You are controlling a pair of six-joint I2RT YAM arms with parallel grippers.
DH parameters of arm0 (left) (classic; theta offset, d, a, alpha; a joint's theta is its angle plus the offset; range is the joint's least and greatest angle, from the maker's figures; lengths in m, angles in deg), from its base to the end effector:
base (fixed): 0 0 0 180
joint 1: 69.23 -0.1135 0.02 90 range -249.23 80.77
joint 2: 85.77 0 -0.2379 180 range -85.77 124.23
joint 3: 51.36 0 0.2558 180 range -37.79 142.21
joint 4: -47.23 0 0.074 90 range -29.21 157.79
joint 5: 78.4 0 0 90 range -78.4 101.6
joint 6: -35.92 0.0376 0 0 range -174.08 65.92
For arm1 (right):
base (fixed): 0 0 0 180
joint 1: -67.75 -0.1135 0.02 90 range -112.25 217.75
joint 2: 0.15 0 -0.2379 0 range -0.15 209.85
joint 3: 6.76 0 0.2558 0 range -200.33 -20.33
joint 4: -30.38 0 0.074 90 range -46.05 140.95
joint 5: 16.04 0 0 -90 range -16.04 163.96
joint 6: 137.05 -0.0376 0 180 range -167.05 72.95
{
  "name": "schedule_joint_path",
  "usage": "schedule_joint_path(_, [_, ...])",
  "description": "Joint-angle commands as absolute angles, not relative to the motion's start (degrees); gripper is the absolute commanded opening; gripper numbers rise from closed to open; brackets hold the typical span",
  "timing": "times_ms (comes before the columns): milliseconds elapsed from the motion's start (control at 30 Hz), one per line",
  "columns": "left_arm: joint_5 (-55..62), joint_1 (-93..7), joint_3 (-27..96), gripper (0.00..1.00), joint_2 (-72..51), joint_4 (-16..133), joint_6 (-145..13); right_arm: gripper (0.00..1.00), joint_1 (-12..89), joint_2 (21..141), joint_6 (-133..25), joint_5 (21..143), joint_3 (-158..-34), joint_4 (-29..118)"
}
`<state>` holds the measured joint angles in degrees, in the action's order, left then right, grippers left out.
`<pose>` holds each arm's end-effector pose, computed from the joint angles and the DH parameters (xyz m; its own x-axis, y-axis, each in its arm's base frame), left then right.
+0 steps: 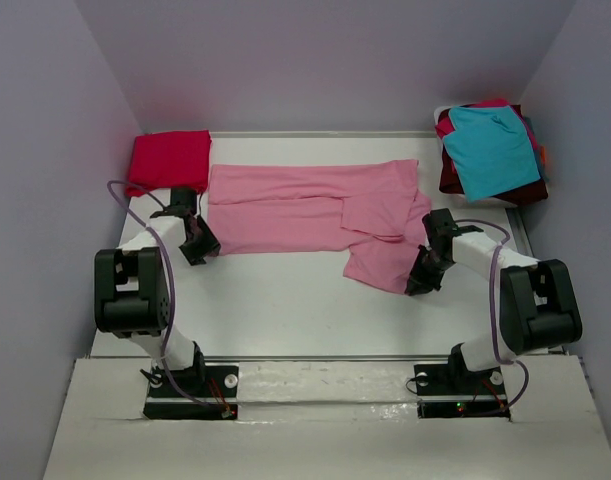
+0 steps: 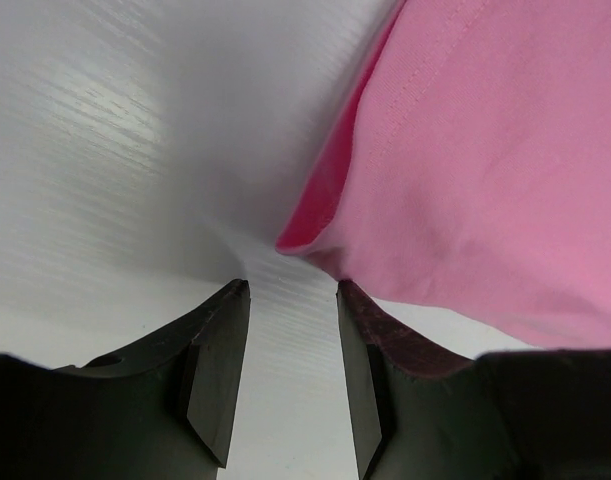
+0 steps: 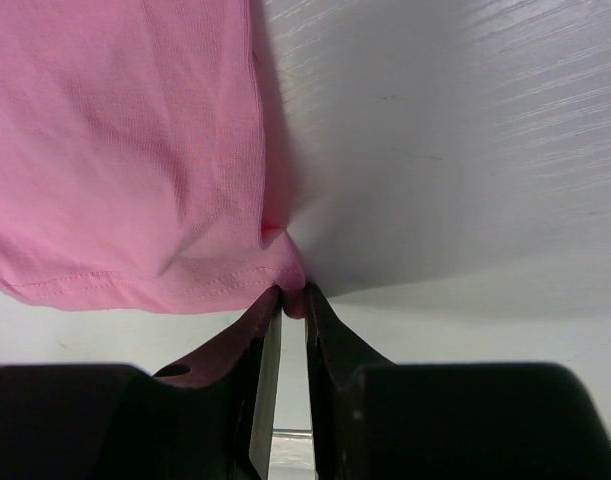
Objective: Fold and stack the t-shirts
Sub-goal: Fold the tshirt
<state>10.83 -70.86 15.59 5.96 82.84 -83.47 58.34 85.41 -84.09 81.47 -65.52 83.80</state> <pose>0.3145 0.0084 0.1471 -0.7465 -0.5121 -0.4248 -0.4455 0.8589 -0.2527 0.2447 0.0455 0.1257 -0.8869 0.4584 -0.0580 0.4388 0.8749 0.2051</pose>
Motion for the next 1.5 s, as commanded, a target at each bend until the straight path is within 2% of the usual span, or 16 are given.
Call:
schedule_joint_path(0, [10.21, -71.52, 15.64, 0.52, 7.4, 81.54, -83.7, 0.21, 58.26, 85.89, -83.26, 80.64, -66.65, 83.76])
schedule_joint_path(733, [10.64, -72.57, 22.15, 0.51, 14.96, 80.75, -82.03, 0.21, 58.26, 86.07, -83.7, 80.55, -66.38, 83.94])
schedule_joint_path(800, [10.46, -72.57, 22.15, 0.48, 15.22, 80.57, -82.03, 0.21, 58.26, 86.07, -83.7, 80.55, -66.2, 83.94])
schedule_joint_path(900, [10.2, -72.57, 22.06, 0.34, 15.05, 80.48, -82.03, 0.21, 58.26, 86.07, -83.7, 80.46, -66.12, 83.94])
schedule_joint_path(933, [10.2, -72.57, 21.97, 0.25, 14.87, 80.65, -82.03, 0.21, 58.26, 85.98, -83.7, 80.46, -66.12, 84.02])
schedule_joint_path(967, [10.2, -72.57, 22.06, 0.22, 14.7, 80.74, -82.03, 0.21, 58.26, 85.89, -83.7, 80.46, -66.12, 84.02])
schedule_joint_path(1167, [10.02, -72.57, 21.88, 0.15, 13.03, 81.97, -81.68, 0.16, 58.26, 85.28, -83.61, 80.64, -66.64, 84.72])
schedule_joint_path(1267, [9.84, -72.57, 21.44, 0.12, 11.62, 82.33, -81.59, 0.07, 58.26, 84.4, -83.44, 80.64, -67.52, 85.61])
schedule_joint_path(1367, [9.41, -72.57, 21.09, 0.06, 10.21, 83.2, -81.07, 0.07, 58.26, 83.26, -83.35, 80.64, -68.31, 86.48])
schedule_joint_path(1467, [9.41, -72.57, 20.74, 0.06, 8.72, 83.73, -80.8, 0.07, 58.26, 82.29, -83.26, 80.73, -69.19, 87.45])
